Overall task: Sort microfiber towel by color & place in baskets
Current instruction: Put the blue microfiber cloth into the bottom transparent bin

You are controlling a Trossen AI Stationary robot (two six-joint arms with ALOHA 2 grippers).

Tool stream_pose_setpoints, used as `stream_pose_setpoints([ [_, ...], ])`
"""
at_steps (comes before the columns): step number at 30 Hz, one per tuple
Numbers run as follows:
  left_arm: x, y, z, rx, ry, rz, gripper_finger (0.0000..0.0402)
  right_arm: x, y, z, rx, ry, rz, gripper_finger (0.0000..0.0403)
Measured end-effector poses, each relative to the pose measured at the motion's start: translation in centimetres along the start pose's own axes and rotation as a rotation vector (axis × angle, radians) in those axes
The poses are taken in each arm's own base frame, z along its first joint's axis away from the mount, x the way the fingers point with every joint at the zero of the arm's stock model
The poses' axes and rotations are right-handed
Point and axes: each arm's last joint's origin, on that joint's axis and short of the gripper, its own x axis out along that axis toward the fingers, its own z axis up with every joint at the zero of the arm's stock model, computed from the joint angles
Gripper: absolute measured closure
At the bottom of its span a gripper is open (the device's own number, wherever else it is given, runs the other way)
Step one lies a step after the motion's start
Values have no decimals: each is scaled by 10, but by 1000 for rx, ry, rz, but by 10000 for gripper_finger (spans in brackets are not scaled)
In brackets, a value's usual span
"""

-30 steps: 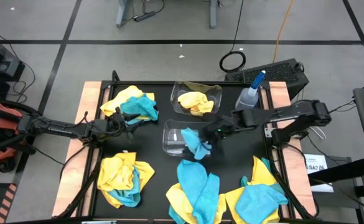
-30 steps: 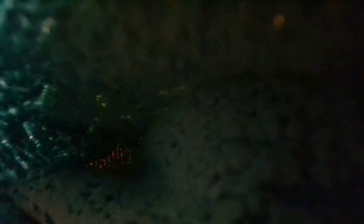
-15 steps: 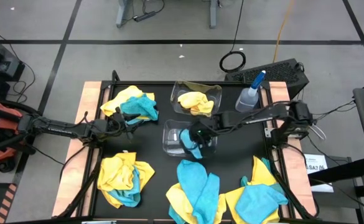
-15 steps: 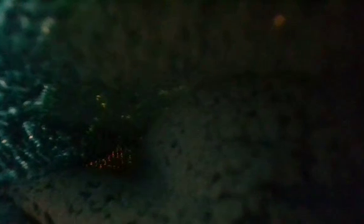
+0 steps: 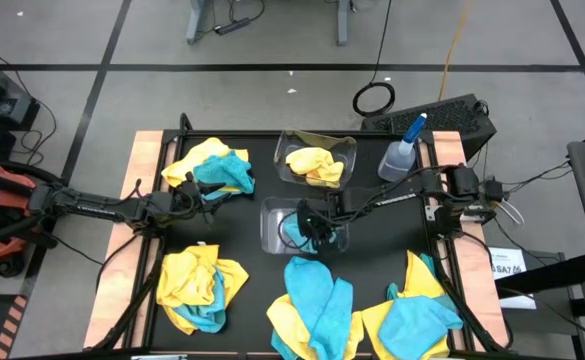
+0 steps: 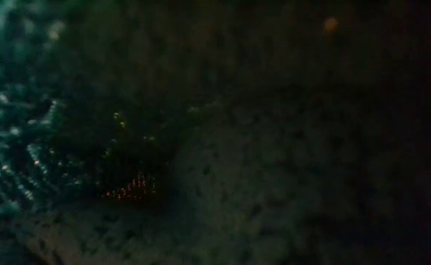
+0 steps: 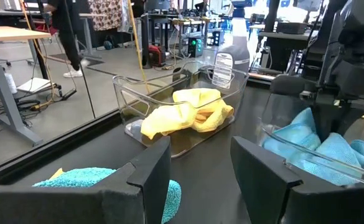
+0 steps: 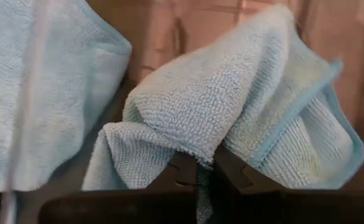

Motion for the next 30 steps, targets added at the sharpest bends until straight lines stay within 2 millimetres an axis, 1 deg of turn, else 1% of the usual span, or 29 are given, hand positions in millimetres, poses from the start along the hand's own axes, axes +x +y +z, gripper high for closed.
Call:
stream_pose_setpoints([
  [4, 0, 0, 0, 0, 0, 0, 228, 0, -1, -2, 1, 13, -26, 368],
  [8, 0, 0, 0, 0, 0, 0, 228, -5, -1, -2, 0, 6, -37, 321],
  [11, 0, 0, 0, 0, 0, 0, 228, -12, 0, 0, -1, -18, -40, 285],
  [14, 0, 0, 0, 0, 0, 0, 228, -24, 0, 2, 7, -59, -47, 254],
  [18, 0, 0, 0, 0, 0, 0, 228, -47, 0, 5, 7, -134, -56, 222],
  [21, 0, 0, 0, 0, 0, 0, 228, -66, 1, 6, 5, -192, -61, 207],
  [26, 0, 0, 0, 0, 0, 0, 228, -99, 6, 6, -15, -285, -65, 195],
  [30, 0, 0, 0, 0, 0, 0, 228, -125, 15, 3, -49, -360, -62, 195],
])
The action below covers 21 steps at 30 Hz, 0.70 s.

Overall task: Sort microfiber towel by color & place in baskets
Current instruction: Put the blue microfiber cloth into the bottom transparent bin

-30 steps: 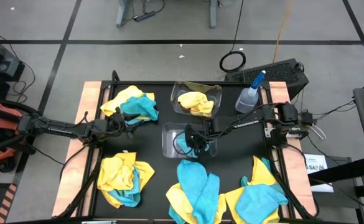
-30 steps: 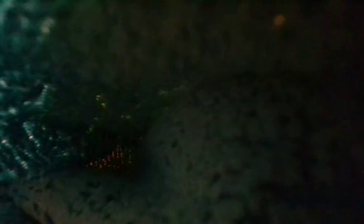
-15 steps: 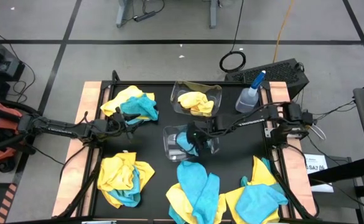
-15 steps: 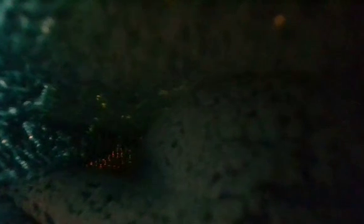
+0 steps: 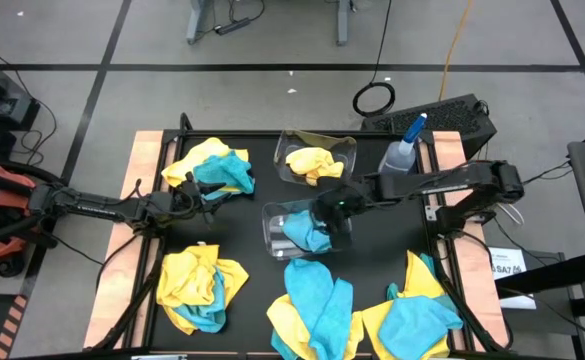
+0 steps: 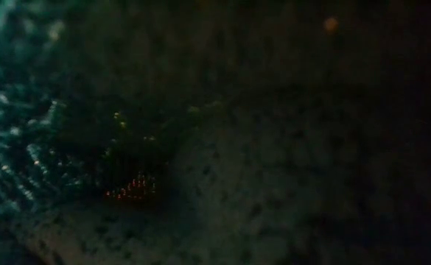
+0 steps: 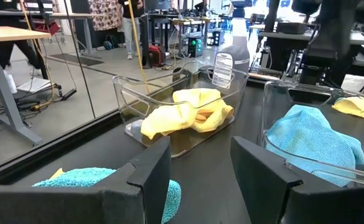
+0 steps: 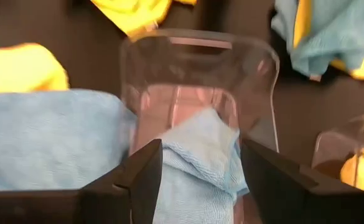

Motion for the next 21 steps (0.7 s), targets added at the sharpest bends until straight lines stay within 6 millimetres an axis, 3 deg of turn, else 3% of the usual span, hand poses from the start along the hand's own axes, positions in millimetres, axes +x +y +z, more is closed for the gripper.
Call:
stream_pose_setpoints([
  [11, 0, 0, 0, 0, 0, 0, 228, -50, 34, 3, -81, -81, 168, 195],
  [21, 0, 0, 0, -1, -2, 0, 228, -61, 67, -13, -60, 79, 313, 195],
])
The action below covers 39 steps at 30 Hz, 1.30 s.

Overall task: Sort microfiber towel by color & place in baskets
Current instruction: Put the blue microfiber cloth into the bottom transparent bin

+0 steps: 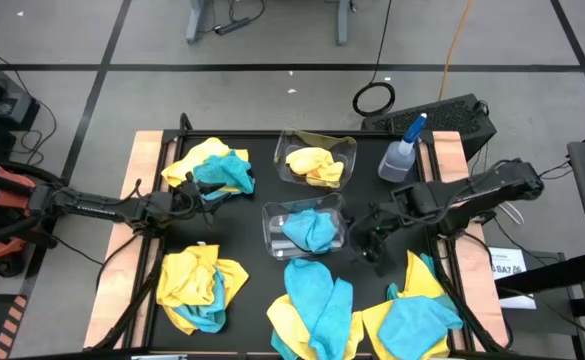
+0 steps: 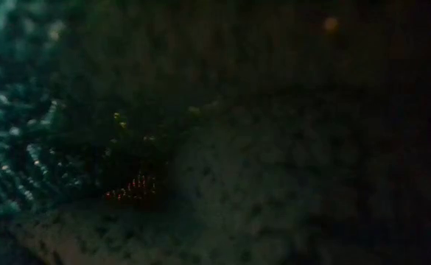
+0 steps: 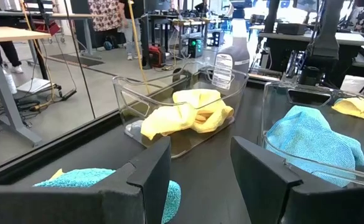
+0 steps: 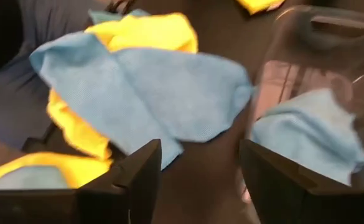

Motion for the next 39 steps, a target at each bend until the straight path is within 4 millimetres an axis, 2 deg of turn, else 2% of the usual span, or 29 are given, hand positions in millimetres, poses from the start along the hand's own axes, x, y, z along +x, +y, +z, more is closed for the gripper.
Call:
stream_pose_setpoints([
  [12, 0, 0, 4, -13, -27, -2, 228, 6, 34, -4, 31, 55, 72, 195],
  [20, -3, -3, 32, -133, -243, -58, 228, 18, 47, -14, 45, 93, 76, 195],
  [25, -5, -3, 40, -163, -314, -82, 228, 24, 50, -21, 68, 116, 51, 195],
  [31, -4, -4, 43, -159, -310, -108, 228, 35, 55, -29, 75, 113, 63, 195],
  [35, -1, -12, 55, -37, -253, -237, 228, 41, 56, -34, 70, 113, 67, 195],
  [39, 7, -18, 76, 44, -139, -229, 228, 45, 56, -36, 70, 104, 68, 195],
])
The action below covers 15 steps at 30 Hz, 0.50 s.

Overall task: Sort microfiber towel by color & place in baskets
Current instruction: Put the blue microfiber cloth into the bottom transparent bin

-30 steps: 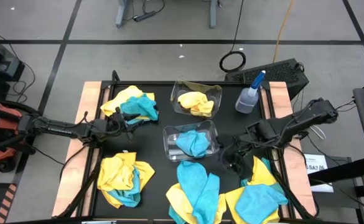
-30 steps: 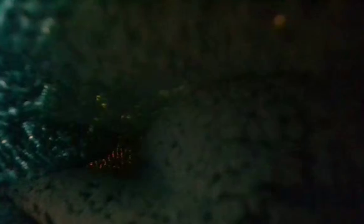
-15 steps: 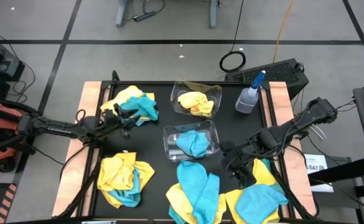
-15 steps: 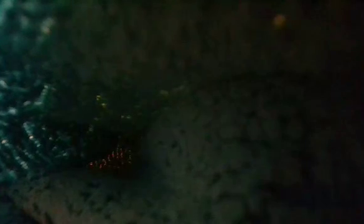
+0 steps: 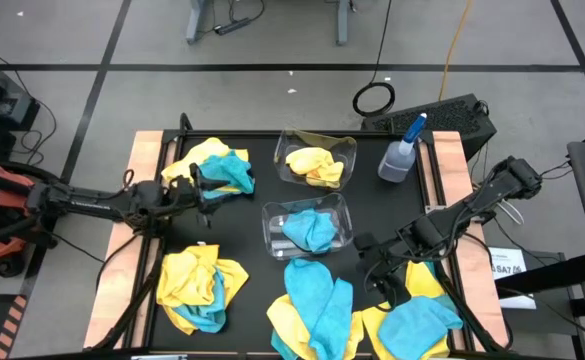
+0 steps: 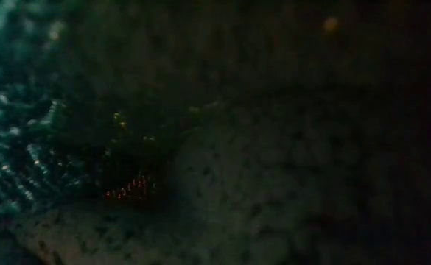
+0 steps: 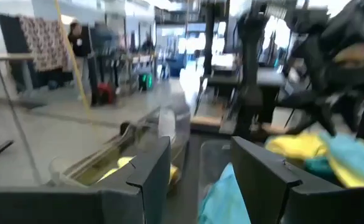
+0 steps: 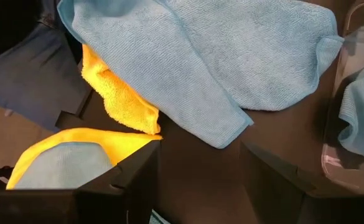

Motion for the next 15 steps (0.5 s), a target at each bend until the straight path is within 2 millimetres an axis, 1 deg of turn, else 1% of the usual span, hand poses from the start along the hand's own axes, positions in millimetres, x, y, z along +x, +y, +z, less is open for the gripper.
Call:
stream_pose_setpoints([
  [4, 14, -4, 18, 67, 149, -1, 228, 2, 0, 0, -1, -7, 1, 195],
  [8, 28, -8, 27, 122, 328, 1, 228, 2, 0, 0, -2, -15, 3, 195],
  [10, 35, -8, 29, 169, 425, 76, 228, 2, 0, 0, -4, -16, 3, 195],
  [13, 43, -5, 25, 277, 579, 244, 228, 2, 0, 0, -19, -18, -9, 195],
  [15, 49, -2, 23, 334, 645, 336, 228, 2, -1, 1, -26, -21, -26, 195],
])
